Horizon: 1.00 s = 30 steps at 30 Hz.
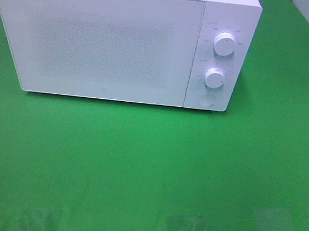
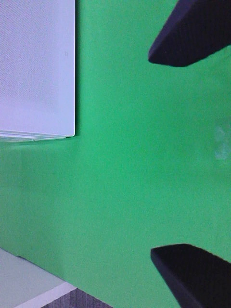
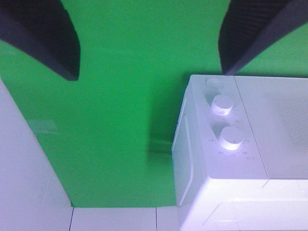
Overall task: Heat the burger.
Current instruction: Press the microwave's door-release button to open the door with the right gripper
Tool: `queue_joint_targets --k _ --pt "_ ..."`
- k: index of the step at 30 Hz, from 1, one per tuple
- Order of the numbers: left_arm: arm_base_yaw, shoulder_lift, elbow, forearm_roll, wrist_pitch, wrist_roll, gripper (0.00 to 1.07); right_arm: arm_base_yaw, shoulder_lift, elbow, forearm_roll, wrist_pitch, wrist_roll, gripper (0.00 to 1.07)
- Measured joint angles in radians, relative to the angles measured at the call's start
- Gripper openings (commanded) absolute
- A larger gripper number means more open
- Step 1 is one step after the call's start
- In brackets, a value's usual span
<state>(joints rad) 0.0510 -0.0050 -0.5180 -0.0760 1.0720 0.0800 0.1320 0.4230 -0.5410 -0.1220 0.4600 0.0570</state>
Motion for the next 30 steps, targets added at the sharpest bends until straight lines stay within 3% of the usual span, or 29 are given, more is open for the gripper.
queue_joint_targets --k 19,30 --pt "0.000 0.000 0.000 0.000 0.000 0.000 0.94 -0.001 0.440 0.007 -0.001 -0.479 -0.006 0.76" --pt "0.000 0.000 0.000 0.000 0.000 0.000 0.94 -0.001 0.662 0.147 0.003 -0.954 -0.006 0.72"
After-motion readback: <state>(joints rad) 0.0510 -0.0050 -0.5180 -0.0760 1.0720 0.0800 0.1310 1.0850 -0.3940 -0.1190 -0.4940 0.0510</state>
